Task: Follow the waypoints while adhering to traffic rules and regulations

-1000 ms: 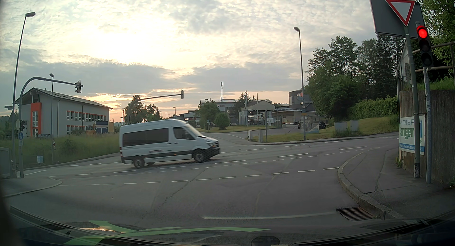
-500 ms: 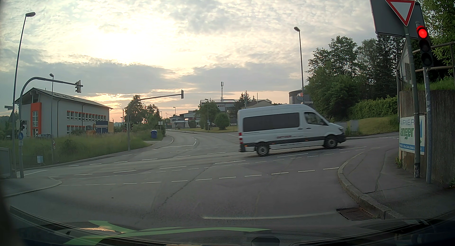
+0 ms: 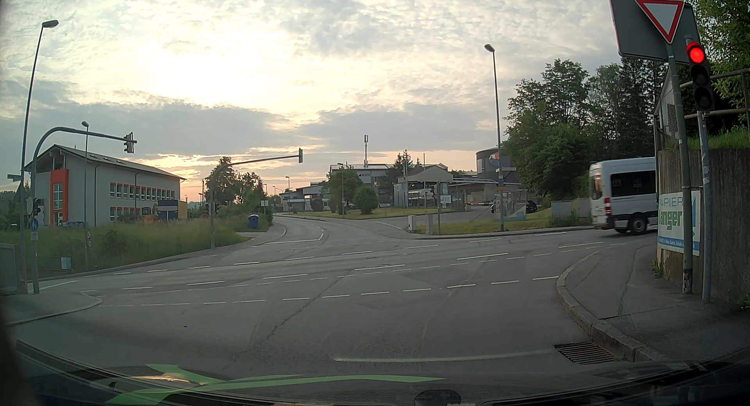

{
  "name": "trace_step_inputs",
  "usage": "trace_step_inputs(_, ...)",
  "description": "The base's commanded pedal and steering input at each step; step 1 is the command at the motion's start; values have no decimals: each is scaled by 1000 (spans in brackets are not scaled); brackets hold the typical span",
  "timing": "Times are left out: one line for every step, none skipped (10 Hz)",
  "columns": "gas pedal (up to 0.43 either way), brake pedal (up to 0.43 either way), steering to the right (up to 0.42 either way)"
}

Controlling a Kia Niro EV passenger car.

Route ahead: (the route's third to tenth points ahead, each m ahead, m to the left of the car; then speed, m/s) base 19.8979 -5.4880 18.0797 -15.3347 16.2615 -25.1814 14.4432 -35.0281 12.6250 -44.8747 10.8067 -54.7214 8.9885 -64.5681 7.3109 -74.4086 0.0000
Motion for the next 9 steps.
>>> trace_step_inputs(0,396,4)
trace_step_inputs(0,396,4)
trace_step_inputs(0,390,4)
trace_step_inputs(0,396,4)
trace_step_inputs(0,396,4)
trace_step_inputs(0,396,4)
trace_step_inputs(0,396,4)
trace_step_inputs(0,396,4)
trace_step_inputs(0,396,4)
